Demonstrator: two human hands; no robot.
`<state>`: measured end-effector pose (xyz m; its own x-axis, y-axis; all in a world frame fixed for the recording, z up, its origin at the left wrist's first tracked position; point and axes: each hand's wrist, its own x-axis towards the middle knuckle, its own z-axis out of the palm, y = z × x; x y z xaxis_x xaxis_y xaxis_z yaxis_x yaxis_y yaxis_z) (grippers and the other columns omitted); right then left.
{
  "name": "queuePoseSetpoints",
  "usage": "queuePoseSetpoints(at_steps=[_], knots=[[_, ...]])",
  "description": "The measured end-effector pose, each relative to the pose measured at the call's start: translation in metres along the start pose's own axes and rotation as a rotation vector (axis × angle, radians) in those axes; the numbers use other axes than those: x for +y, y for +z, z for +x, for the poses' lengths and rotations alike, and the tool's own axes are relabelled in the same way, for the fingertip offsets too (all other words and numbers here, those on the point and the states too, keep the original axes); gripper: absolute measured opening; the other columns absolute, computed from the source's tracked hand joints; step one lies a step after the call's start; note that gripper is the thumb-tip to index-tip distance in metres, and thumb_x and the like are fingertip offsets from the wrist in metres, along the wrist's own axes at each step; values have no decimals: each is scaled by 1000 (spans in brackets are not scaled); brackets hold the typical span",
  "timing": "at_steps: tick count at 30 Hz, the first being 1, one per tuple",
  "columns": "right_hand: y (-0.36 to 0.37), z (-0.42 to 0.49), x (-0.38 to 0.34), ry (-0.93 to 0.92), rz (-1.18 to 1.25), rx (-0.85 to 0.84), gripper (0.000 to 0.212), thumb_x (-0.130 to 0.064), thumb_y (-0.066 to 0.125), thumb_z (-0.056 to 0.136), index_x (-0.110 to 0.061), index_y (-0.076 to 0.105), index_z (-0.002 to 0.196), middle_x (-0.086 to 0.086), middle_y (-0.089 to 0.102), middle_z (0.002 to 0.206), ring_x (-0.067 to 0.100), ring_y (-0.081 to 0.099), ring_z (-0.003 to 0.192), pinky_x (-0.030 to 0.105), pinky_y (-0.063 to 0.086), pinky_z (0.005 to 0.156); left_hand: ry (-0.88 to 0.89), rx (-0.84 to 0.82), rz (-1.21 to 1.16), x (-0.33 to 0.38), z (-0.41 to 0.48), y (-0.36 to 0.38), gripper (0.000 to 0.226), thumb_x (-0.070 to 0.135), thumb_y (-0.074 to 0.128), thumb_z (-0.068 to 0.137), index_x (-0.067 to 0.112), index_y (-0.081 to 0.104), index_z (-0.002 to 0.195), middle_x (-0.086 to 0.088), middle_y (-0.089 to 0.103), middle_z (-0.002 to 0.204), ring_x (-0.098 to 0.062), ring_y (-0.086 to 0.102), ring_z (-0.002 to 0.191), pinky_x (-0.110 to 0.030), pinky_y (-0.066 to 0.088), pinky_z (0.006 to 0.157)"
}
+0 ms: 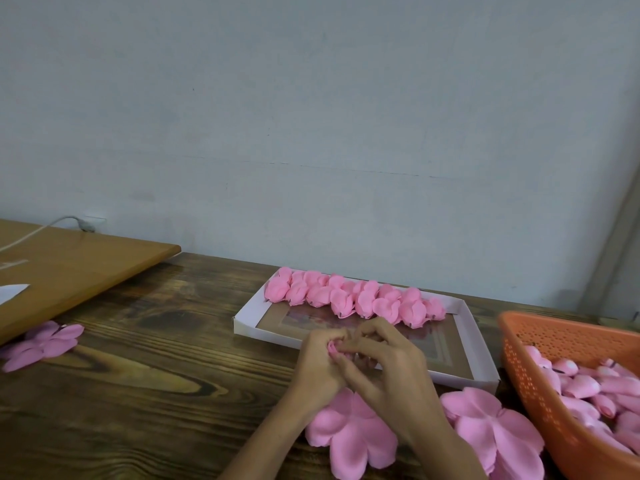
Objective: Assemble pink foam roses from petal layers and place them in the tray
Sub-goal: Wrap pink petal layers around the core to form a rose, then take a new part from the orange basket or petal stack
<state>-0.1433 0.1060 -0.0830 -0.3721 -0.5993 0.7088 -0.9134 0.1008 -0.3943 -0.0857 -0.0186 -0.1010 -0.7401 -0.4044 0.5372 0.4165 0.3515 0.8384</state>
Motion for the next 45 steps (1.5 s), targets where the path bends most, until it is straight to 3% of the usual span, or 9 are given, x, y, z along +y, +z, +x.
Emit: queuePoseSetpoints(at_steps=[6, 12, 17, 20, 25, 37, 39, 42, 45], knots=[[0, 0, 0, 6, 11, -1, 10, -40, 73, 91, -35, 78, 97, -20, 58, 98, 2, 60, 77, 29, 53, 66, -25, 3, -42, -2, 0, -1, 58, -10, 56, 76, 42, 65, 52, 23, 56, 52, 11, 51, 53, -5, 38, 53], [2, -1, 1, 56, 75, -36, 17, -50, 69, 90, -38, 78, 99, -21, 54, 103, 6, 63, 91, 27, 53, 70, -102, 46, -107, -6, 0, 4, 34, 7, 65, 71, 33, 58, 50, 18, 52, 54, 4, 48, 56, -13, 42, 56], [4, 2, -3, 211, 348, 79, 25, -38, 76, 90, -41, 68, 114, -14, 68, 109, 10, 70, 96, 26, 58, 77, -234, 233, -326, -8, 4, -8, 31, 7, 70, 66, 22, 47, 53, 0, 46, 52, -14, 46, 49, -21, 38, 46], [10, -2, -4, 286, 382, -63, 27, -27, 76, 92, -38, 69, 115, -21, 74, 111, 1, 72, 99, 32, 59, 84, -312, 312, -533, -6, 9, -18, 37, 9, 79, 64, 22, 47, 52, -7, 46, 58, -18, 50, 60, -26, 45, 56], [24, -4, -17, 260, 375, -118, 33, -26, 75, 86, -37, 70, 116, -24, 77, 98, -3, 74, 89, 27, 61, 80, -425, 224, -655, -3, 8, -16, 37, 10, 89, 71, 12, 52, 70, -12, 70, 108, -18, 69, 74, -34, 58, 60], [7, 10, -18, 487, 594, 138, 24, -5, 88, 69, -21, 79, 85, 0, 79, 81, 14, 77, 75, 27, 62, 71, -373, 150, -789, 11, 9, -7, 42, 41, 71, 88, 9, 67, 115, -13, 74, 113, -26, 72, 92, -38, 60, 77], [-26, 24, -4, 570, 632, 310, 25, -19, 91, 63, -26, 80, 84, 3, 79, 78, 14, 77, 72, 21, 59, 65, -342, 225, -707, 6, 10, -8, 47, 50, 63, 90, 15, 69, 120, -9, 76, 112, -25, 75, 97, -38, 58, 87], [-78, 50, 45, 747, 617, 492, 22, -23, 90, 68, -12, 78, 83, 10, 79, 77, 23, 77, 75, 41, 64, 78, -238, 288, -279, -6, 5, -11, 28, 58, 67, 85, 33, 72, 95, 2, 77, 97, -15, 73, 94, -30, 57, 84], [-94, 70, 98, 895, 264, 470, 11, -19, 84, 78, -12, 76, 77, 11, 77, 72, 29, 76, 79, 52, 61, 89, -176, 195, -37, -17, 1, -7, 23, 57, 68, 79, 34, 64, 79, 7, 65, 76, -11, 61, 77, -32, 49, 76]])
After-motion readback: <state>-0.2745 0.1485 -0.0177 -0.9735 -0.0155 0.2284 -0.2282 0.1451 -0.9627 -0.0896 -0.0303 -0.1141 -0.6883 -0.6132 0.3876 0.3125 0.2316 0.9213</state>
